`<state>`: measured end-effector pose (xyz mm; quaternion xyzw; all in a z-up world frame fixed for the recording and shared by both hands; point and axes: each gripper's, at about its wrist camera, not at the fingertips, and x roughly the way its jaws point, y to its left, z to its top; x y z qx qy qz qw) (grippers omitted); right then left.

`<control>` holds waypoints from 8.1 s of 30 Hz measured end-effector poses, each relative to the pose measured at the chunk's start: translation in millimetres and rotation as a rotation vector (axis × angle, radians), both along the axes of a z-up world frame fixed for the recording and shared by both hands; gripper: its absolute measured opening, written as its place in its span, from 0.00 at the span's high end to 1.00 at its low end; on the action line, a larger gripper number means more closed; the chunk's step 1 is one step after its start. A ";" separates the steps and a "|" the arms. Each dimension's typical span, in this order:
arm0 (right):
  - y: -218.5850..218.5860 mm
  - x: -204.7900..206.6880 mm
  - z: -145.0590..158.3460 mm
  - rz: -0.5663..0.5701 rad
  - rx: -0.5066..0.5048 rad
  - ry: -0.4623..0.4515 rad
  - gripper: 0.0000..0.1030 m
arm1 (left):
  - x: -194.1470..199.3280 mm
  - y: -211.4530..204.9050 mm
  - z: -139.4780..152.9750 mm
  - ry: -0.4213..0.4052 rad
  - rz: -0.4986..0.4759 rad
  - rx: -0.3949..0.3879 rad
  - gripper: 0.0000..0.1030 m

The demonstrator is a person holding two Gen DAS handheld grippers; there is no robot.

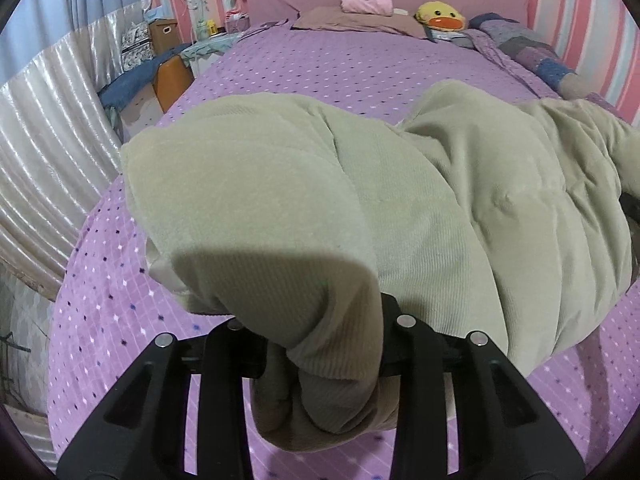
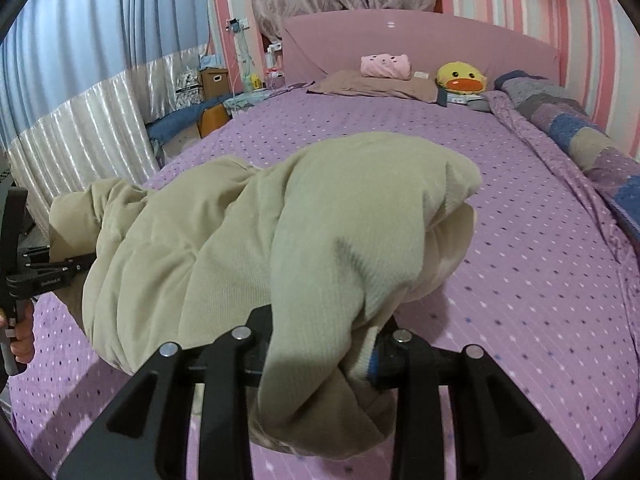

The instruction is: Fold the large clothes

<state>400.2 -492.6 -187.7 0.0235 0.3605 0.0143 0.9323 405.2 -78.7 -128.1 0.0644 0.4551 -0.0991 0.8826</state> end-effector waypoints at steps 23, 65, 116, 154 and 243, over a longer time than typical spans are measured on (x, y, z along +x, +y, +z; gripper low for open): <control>-13.6 -186.1 -16.6 -0.098 -0.036 0.027 0.69 | -171.1 -1.5 -17.1 0.032 -0.069 -0.052 0.68; -52.2 -192.8 -112.2 -0.208 0.034 0.208 0.47 | -168.3 22.4 -85.3 0.085 -0.010 -0.067 0.39; -62.9 -252.1 -94.9 -0.402 -0.138 0.041 0.02 | -200.8 83.7 -85.0 -0.041 0.059 -0.085 0.03; 92.6 -338.9 42.3 -0.350 -0.119 -0.087 0.02 | -336.2 3.9 59.1 -0.209 0.006 0.048 0.03; 118.2 -353.0 122.8 -0.389 -0.120 -0.048 0.02 | -362.4 7.6 144.9 -0.230 0.003 -0.051 0.03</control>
